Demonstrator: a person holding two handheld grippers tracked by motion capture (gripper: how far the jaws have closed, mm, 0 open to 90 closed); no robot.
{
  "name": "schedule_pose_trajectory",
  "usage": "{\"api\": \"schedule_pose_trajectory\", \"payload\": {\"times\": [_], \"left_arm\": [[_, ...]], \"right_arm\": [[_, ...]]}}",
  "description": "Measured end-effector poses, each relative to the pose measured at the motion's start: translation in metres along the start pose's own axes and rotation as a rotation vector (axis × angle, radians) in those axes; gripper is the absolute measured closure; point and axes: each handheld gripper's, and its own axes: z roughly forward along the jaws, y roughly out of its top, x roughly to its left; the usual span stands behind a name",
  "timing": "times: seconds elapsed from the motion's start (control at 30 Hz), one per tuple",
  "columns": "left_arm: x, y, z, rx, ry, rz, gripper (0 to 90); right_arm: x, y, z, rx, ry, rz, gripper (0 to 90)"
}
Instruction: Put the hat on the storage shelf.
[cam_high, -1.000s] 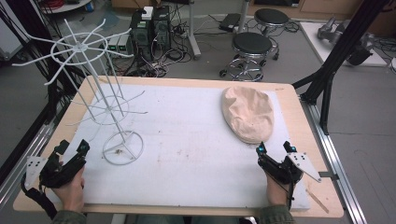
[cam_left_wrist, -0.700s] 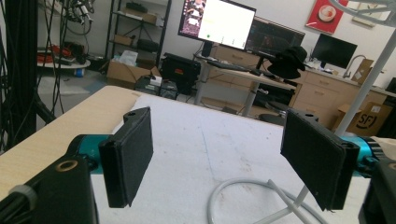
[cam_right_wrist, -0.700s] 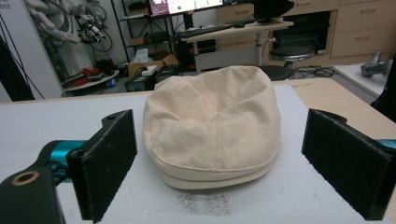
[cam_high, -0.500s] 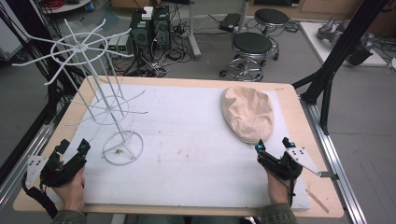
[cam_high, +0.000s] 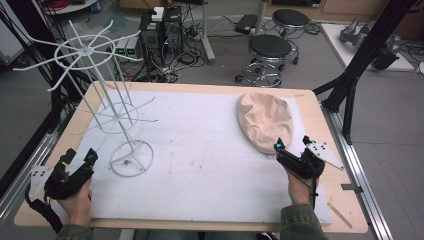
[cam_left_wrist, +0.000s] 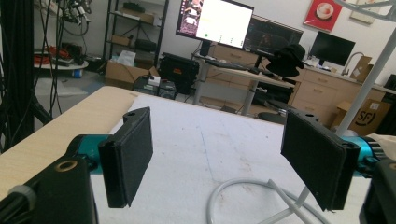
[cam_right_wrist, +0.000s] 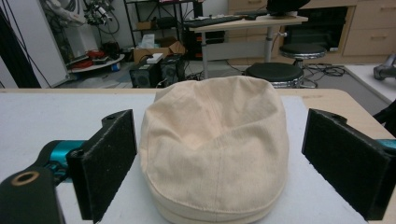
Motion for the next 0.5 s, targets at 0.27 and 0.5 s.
{"api": "schedule_pose_trajectory", "payload": {"times": [0.27,0.5], "left_arm": [[-0.001,-0.001,0.001,0.009,-0.001,0.002,25.1],[-0.003,-0.001,0.0,0.011,0.001,0.019,25.1]], "right_arm": [[0.005,0.014,0.013,-0.006,0.008,-0.012,9.4],[0.01,0.028,0.029,-0.008,0.028,-0.02,9.4]]}}
